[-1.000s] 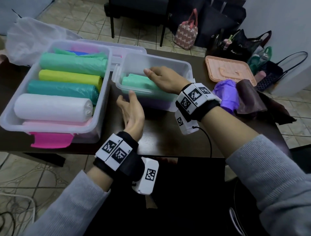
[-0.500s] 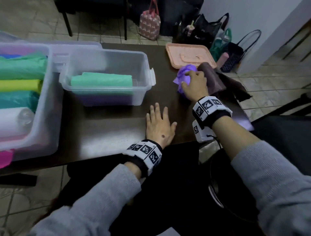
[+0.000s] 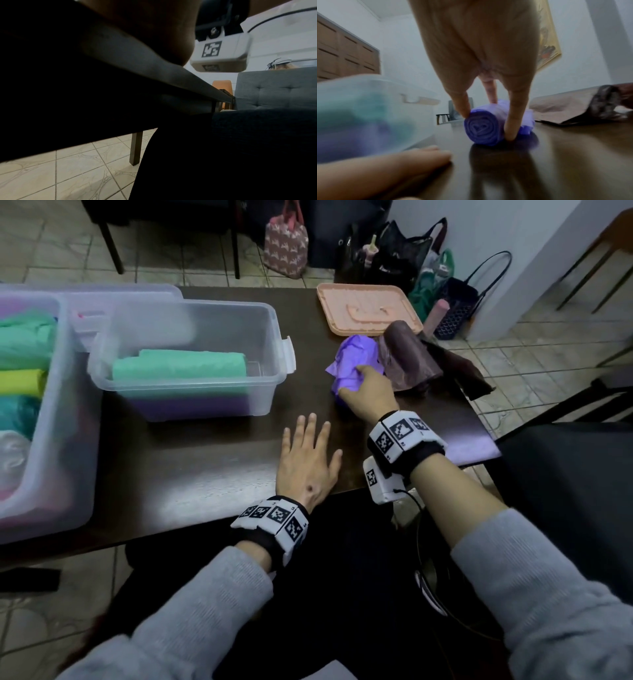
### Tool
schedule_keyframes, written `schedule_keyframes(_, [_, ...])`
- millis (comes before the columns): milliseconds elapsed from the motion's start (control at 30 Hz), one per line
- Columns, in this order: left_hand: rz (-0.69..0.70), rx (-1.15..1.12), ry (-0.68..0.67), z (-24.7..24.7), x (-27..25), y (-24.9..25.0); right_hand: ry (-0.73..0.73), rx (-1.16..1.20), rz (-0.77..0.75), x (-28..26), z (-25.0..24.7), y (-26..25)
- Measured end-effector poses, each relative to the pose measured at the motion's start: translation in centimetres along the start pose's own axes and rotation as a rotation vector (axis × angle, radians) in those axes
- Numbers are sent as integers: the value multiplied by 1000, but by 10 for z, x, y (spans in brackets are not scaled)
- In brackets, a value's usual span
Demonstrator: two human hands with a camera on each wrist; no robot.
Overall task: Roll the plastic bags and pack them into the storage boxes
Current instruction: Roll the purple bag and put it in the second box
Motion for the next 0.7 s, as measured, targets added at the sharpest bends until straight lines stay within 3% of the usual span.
schedule_keyframes(133, [-8, -5, -15, 1, 0, -2, -110, 4, -22, -12, 12, -19])
schedule_keyframes(233, [-10, -13, -13, 0, -2, -2, 63, 43, -25, -3, -20, -24])
schedule_keyframes(300, [2, -15, 2, 0, -1, -2, 140, -97, -73, 3, -38, -29])
schedule_keyframes(400, [11, -13, 10, -1, -1, -1, -73, -388, -213, 14, -21, -34])
schedule_keyframes(467, [11, -24, 8, 0, -1, 0, -233, -457, -270, 15, -6, -31])
schedule_keyframes(567, [3, -106, 51, -4, -1, -1, -235, -471, -302, 14, -5, -28])
schedule_keyframes(700, [-19, -358, 303, -31, -4, -13, -274, -458, -309, 5, -3, -20])
Point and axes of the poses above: each hand's wrist, its own x-axis towards the middle knuckle, its own z-axis out of the palm, y = z × x, the point moved 9 cm from there along x, towards the middle knuckle
